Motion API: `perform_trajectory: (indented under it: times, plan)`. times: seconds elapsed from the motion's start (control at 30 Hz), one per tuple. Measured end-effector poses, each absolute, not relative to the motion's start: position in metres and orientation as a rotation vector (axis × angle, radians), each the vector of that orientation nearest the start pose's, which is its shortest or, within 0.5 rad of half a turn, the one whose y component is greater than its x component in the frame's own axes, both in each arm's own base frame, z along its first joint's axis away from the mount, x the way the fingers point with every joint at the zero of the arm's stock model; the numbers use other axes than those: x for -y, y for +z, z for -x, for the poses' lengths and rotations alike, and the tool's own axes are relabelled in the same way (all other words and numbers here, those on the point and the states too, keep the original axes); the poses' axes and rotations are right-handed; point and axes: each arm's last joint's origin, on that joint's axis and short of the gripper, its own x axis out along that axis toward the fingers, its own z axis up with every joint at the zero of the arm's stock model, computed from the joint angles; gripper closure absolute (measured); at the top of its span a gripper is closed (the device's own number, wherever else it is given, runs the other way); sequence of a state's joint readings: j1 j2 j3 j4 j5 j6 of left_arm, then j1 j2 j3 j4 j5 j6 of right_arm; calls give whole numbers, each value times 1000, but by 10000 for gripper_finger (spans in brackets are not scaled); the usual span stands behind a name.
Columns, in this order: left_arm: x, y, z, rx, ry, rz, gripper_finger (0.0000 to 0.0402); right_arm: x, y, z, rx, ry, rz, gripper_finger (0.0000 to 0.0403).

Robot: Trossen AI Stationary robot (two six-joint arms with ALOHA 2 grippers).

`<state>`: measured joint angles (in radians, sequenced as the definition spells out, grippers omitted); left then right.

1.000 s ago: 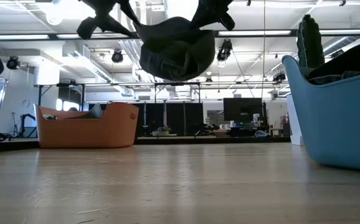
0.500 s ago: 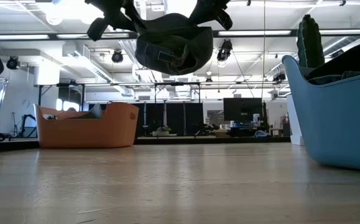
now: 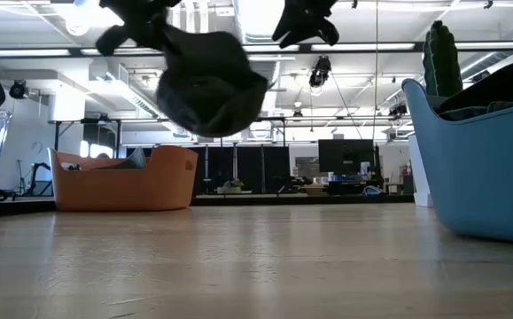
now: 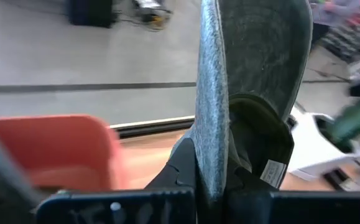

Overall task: Pick & Place hat
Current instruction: Put the green cap into the orange bin

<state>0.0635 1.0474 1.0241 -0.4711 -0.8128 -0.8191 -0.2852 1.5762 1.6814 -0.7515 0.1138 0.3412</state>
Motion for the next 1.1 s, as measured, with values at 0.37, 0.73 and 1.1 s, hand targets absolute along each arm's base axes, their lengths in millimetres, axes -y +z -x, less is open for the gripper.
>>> perform_trajectory:
  times: [0.37, 0.73, 1.1]
  plan:
    - [-29, 343, -130, 152, 1326, 811, 392, 102, 400, -309, -538, -744, -368, 205]
    - [-29, 338, -111, 193, 1441, 500, 396, 102, 397, -311, -546, -741, -360, 200]
    - [-42, 257, -132, 233, 1563, 442, 395, 98, 397, -313, -551, -715, -360, 200]
